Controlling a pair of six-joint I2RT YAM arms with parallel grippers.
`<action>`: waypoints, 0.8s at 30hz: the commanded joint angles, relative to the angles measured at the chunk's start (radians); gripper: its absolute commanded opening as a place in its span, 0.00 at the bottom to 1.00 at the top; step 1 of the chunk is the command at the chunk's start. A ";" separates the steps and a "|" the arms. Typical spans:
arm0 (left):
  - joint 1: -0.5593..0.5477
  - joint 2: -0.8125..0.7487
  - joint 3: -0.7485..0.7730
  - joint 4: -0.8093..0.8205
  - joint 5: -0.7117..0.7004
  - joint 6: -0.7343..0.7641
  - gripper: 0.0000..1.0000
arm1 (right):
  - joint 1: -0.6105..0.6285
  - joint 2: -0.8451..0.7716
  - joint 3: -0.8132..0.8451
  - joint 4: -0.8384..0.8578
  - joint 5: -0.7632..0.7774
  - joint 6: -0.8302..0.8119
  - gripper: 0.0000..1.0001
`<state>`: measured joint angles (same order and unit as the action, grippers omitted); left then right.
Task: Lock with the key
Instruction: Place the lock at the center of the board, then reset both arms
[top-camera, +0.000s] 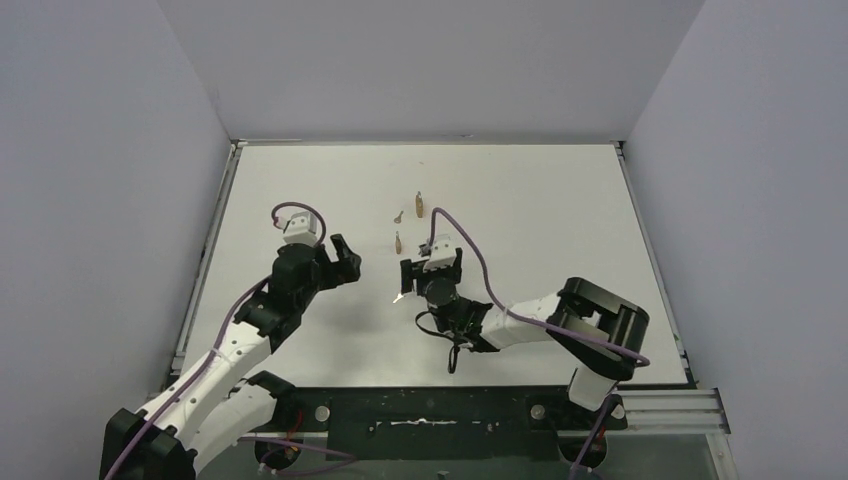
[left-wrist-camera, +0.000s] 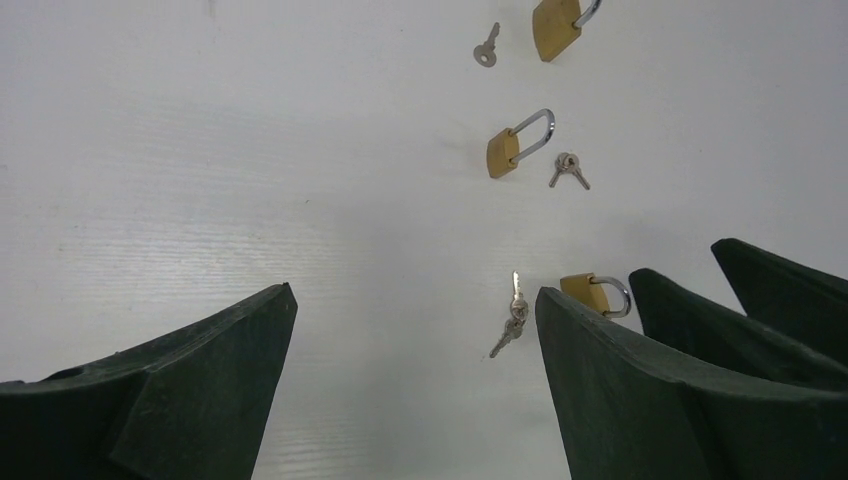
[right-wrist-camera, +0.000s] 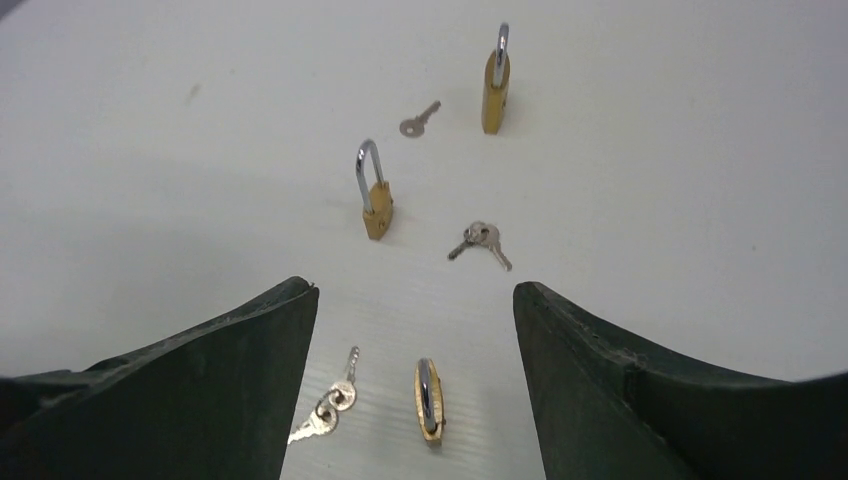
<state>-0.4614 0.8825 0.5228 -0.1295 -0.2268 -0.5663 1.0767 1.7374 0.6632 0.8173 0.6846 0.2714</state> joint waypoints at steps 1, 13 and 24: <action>0.018 -0.046 0.106 -0.024 0.059 0.089 0.89 | -0.038 -0.191 0.078 -0.050 -0.038 -0.056 0.73; 0.314 -0.028 0.219 -0.051 0.364 0.157 0.90 | -0.360 -0.650 0.362 -1.049 -0.109 0.039 1.00; 0.550 -0.040 0.304 -0.124 0.493 0.262 0.95 | -0.514 -0.860 0.328 -1.323 0.070 0.035 1.00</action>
<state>0.0830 0.8547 0.7444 -0.2314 0.1982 -0.3889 0.5797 0.8654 0.9752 -0.3511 0.6350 0.3218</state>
